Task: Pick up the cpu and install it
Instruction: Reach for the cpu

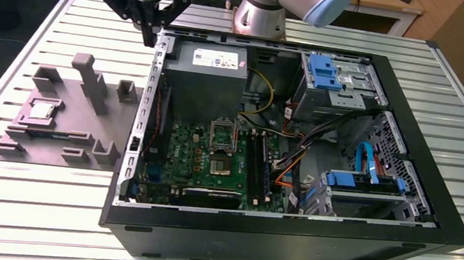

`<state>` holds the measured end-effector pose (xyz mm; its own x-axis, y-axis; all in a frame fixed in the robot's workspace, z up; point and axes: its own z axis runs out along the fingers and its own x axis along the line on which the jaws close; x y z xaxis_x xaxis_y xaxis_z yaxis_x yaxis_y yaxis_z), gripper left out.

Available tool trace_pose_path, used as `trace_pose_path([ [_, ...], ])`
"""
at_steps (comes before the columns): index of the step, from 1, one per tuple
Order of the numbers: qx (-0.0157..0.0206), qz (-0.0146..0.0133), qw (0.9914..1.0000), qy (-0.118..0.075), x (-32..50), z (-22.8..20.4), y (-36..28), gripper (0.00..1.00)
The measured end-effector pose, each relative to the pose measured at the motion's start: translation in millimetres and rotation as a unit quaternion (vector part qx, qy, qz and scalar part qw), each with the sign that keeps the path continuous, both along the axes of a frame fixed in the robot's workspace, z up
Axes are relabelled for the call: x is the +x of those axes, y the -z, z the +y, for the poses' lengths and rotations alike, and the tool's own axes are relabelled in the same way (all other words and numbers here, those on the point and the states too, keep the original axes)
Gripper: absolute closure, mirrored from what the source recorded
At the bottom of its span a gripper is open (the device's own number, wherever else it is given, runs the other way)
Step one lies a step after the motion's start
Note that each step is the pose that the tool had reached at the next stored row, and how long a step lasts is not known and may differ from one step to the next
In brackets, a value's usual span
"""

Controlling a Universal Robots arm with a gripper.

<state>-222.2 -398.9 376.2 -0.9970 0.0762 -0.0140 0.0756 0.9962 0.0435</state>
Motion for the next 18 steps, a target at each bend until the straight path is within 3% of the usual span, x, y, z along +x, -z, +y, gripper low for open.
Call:
trace_pose_path([
  [18, 0.0, 0.0002, 1.0, 0.0, -8.6, 0.0, 1.3, 0.9],
])
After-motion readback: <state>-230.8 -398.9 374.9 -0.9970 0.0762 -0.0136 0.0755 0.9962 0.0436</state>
